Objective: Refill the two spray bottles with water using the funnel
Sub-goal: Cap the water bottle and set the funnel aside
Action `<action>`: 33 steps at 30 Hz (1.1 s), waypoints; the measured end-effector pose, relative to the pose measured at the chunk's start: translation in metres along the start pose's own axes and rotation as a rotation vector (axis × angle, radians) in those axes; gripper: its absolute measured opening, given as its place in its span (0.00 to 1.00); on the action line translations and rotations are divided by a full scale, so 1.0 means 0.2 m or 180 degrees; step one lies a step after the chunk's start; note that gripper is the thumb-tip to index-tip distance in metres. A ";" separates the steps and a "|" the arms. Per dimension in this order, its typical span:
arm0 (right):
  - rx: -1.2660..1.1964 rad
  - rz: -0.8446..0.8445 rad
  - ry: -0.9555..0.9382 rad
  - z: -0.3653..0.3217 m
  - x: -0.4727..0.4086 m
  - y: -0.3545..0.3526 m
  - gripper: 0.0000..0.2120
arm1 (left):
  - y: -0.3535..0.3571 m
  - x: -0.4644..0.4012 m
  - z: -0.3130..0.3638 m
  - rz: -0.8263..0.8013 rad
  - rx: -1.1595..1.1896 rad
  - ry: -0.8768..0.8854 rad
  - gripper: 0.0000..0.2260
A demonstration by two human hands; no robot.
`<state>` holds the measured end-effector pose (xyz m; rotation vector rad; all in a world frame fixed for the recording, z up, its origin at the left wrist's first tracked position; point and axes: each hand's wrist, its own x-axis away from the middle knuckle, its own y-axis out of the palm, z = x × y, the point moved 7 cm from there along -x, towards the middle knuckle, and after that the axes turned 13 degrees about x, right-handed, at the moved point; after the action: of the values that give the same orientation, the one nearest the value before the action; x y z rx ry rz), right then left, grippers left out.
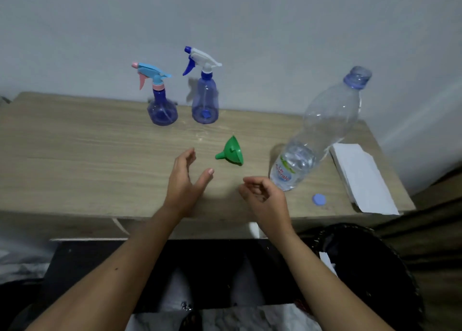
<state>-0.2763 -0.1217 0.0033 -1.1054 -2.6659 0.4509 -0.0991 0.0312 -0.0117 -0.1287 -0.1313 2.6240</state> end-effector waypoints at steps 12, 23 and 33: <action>0.0609 0.1014 0.0446 0.47 0.13 -0.80 0.14 | 0.80 -0.07 0.66 -0.0800 0.0878 0.0517 0.41; 0.1529 0.1022 0.0197 0.52 -0.04 -0.90 0.23 | 1.05 -0.08 0.73 -0.1002 0.0882 0.0642 0.43; 0.1030 0.0980 0.0101 0.24 -0.03 -0.98 0.15 | 1.02 -0.05 0.71 -0.0842 0.0600 0.0757 0.33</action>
<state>-0.4142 -0.2657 0.0286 -1.4009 -2.2895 0.8749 -0.2054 -0.1615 0.1058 -0.3323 0.1699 2.3221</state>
